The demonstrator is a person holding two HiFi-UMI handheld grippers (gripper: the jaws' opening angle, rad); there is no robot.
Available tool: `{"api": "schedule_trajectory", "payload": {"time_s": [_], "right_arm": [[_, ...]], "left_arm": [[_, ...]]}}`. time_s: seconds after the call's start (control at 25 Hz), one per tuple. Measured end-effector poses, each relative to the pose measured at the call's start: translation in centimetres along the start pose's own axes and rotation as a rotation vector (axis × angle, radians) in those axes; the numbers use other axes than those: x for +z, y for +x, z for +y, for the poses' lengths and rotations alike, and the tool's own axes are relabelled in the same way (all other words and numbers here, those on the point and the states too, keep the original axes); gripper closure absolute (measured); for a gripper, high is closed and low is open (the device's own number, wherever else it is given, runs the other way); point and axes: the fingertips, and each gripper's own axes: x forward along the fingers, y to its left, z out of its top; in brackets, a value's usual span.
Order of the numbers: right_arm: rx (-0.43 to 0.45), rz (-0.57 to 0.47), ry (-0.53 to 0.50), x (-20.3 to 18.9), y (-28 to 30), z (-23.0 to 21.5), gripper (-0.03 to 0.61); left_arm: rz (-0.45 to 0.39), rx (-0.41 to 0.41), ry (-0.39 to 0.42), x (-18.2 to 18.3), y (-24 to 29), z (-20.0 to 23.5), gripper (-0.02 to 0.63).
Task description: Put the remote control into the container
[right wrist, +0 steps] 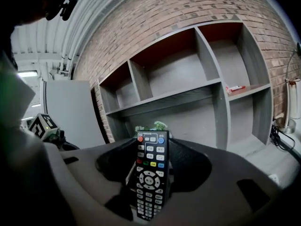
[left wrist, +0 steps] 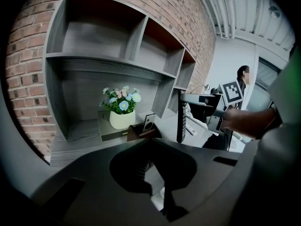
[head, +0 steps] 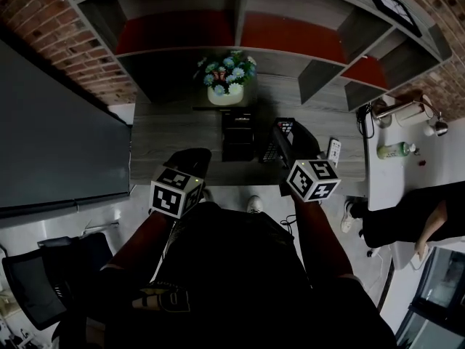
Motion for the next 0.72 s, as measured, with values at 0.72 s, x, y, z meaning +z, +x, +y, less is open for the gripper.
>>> {"api": "schedule_trajectory", "payload": {"time_s": [0.72], "right_arm": [[-0.116,-0.123,-0.059,-0.7,8.3,2.4,0.365]], "left_arm": [[0.000,0.103,-0.079,-3.5,-6.0,5.8,0.607]]}}
